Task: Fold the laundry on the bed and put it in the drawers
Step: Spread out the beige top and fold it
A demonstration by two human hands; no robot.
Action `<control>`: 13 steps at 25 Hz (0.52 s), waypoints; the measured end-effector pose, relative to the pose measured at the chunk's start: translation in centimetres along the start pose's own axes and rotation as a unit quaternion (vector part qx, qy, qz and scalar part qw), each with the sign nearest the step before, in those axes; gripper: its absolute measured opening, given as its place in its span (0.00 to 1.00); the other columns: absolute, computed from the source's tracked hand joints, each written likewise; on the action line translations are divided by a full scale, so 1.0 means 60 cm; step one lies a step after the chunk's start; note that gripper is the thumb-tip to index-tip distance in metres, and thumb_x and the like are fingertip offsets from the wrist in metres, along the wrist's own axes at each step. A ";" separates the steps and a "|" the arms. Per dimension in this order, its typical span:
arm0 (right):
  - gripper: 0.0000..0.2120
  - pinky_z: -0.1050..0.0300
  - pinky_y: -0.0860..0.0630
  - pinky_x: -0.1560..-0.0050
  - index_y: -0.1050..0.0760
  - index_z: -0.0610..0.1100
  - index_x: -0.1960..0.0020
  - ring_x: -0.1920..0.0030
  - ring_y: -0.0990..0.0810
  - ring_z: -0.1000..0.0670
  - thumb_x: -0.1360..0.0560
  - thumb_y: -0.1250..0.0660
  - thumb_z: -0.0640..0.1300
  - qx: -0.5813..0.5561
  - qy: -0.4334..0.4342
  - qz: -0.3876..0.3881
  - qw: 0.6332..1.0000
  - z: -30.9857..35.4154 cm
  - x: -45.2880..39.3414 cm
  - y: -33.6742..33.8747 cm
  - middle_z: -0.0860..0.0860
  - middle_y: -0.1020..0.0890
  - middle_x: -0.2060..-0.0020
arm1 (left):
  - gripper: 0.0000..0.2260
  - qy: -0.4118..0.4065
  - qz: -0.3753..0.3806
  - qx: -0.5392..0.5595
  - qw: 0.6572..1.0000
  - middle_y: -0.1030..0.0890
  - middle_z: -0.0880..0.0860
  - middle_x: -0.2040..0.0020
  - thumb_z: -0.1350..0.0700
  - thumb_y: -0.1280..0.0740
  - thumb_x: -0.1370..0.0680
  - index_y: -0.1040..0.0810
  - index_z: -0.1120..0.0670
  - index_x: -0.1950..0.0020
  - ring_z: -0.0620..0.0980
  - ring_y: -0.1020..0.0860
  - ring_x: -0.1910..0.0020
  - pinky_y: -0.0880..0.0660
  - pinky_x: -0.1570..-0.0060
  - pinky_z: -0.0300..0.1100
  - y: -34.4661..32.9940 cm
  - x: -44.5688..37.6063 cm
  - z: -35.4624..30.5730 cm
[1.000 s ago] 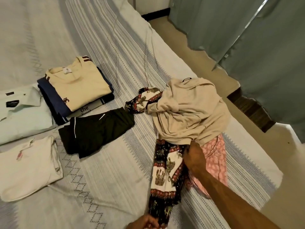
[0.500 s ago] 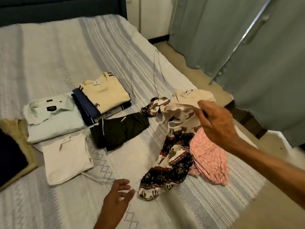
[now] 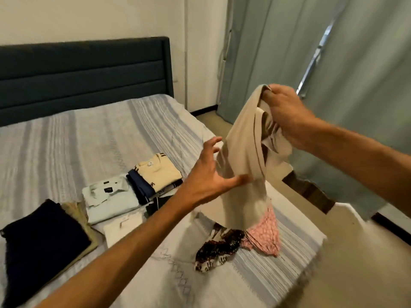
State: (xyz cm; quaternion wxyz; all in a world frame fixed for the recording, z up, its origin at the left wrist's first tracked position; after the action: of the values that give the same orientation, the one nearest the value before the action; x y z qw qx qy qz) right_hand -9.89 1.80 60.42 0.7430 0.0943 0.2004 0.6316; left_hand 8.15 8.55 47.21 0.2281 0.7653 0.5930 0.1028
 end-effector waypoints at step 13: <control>0.13 0.63 0.24 0.62 0.15 0.50 0.49 0.57 0.16 0.52 0.25 0.25 0.59 0.419 0.169 0.197 0.870 0.149 0.295 0.210 0.53 0.15 0.57 | 0.15 0.015 0.043 -0.228 0.973 0.17 0.57 0.46 0.54 0.35 0.19 0.19 0.60 0.37 0.58 0.19 0.49 0.22 0.53 0.46 -0.086 0.191 -0.216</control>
State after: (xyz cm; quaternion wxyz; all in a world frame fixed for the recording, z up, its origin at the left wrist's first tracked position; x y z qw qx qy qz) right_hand -15.34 22.38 70.27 0.4482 0.3262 0.5465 0.6278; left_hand 1.31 23.40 54.81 0.3833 0.7162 0.5237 0.2565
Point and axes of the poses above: each hand's wrist, its own x-axis away from the middle knuckle, its own y-axis out of the back of the hand, z = x × y, the point moved 5 cm from there along -x, towards the middle knuckle
